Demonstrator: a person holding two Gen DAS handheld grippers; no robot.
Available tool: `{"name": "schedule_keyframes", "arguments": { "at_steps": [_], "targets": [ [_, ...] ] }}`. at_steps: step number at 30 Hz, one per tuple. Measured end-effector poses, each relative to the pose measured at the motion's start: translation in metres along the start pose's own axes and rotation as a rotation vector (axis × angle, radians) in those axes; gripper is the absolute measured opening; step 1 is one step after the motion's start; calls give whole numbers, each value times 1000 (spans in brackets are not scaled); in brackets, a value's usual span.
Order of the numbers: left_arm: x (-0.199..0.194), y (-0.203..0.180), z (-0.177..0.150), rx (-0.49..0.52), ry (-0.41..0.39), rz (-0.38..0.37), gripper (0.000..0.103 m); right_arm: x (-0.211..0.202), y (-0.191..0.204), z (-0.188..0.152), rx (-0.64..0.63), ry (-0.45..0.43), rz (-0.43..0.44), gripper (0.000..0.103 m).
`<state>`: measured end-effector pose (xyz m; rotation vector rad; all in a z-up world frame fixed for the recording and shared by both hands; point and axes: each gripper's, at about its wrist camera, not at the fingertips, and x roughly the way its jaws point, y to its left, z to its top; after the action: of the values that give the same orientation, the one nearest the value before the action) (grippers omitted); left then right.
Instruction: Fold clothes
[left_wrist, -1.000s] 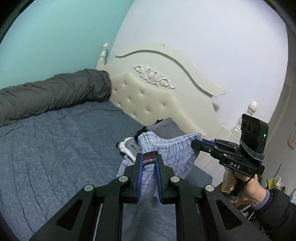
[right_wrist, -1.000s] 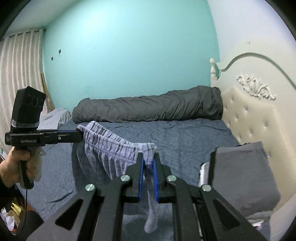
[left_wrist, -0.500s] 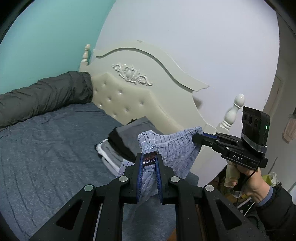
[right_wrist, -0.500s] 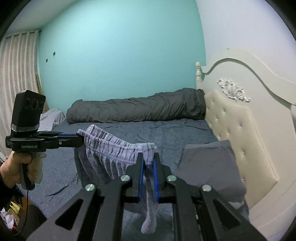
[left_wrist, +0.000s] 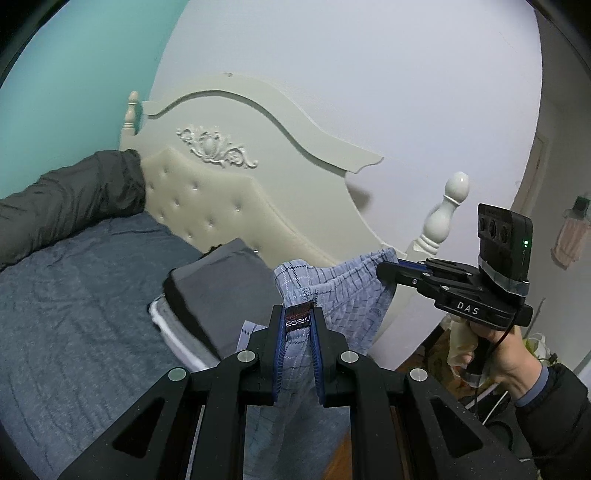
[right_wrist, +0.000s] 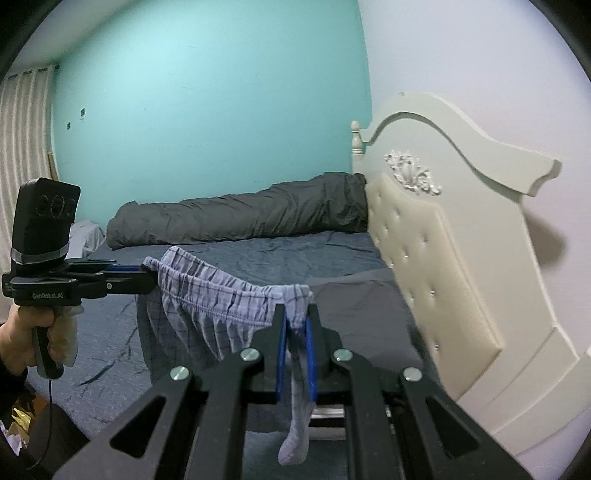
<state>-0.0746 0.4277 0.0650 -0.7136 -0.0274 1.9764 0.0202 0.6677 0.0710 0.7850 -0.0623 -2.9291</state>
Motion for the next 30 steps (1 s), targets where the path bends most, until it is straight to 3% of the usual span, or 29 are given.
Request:
{"name": "schedule_keyframes", "arguments": {
  "at_steps": [11,18,30],
  "targets": [
    [49,-25,32,16,16,-36,14,-6,-59,23,10,1,-56,9],
    [85,-22,51,5,29,-38,14,17,-95,40,0,31,-75,9],
    [149,64,67,-141,53,43,14,126,-118,67,-74,158,-62,9]
  ]
}}
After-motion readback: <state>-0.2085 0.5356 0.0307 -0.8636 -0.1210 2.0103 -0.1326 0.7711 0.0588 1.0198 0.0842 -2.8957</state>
